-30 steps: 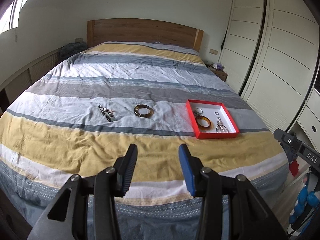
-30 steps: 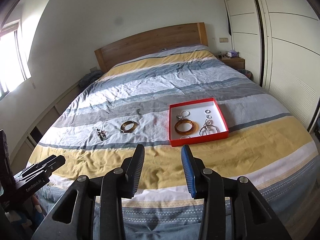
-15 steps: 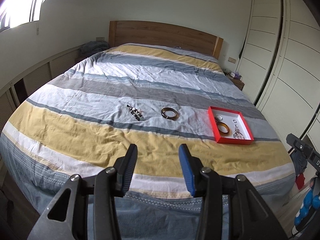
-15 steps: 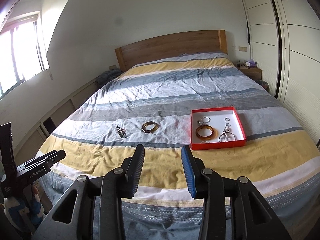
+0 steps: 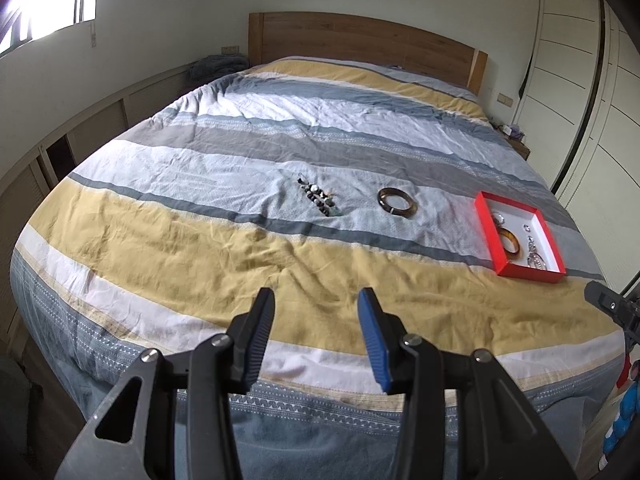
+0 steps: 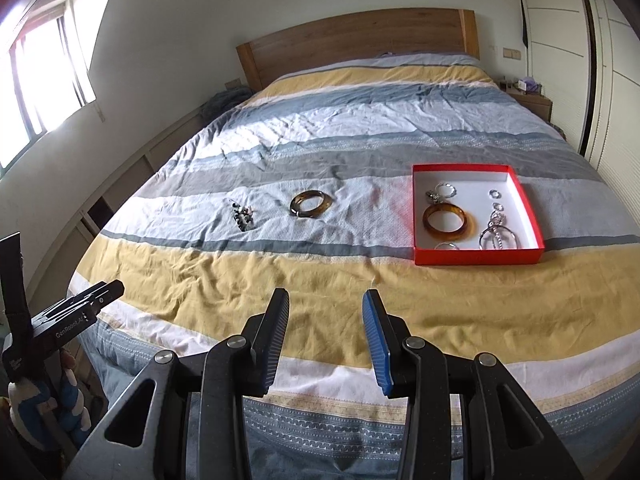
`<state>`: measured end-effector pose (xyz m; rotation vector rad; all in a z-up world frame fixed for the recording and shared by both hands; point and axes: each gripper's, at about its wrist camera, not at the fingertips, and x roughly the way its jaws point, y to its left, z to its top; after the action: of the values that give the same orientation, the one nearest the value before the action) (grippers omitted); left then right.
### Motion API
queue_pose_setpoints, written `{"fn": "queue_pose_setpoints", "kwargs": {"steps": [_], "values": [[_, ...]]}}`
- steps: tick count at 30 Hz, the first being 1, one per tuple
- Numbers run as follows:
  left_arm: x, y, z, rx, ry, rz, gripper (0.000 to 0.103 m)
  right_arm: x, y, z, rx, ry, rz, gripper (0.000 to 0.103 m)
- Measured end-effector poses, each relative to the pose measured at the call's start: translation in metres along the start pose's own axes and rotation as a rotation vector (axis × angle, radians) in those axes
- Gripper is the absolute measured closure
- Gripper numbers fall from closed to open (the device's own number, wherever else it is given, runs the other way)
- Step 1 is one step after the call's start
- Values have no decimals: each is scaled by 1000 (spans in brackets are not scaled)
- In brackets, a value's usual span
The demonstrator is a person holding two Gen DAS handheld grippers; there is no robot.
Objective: Organize jewelry
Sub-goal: 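Withdraw both tools from the box and return toward the remaining jewelry, then grasp the brown amber bangle with the right tool while the left tool grasps the beaded charm strand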
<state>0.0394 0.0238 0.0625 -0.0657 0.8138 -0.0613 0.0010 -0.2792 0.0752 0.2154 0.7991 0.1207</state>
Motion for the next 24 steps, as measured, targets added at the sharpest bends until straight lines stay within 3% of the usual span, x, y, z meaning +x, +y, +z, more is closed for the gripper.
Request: {"fn": "queue_pose_setpoints", "kwargs": {"steps": [13, 24], "values": [[112, 5, 41, -46, 109, -9, 62, 112, 5, 40, -59, 145, 48, 65], [234, -4, 111, -81, 153, -33, 61, 212, -1, 96, -93, 185, 55, 65]]}}
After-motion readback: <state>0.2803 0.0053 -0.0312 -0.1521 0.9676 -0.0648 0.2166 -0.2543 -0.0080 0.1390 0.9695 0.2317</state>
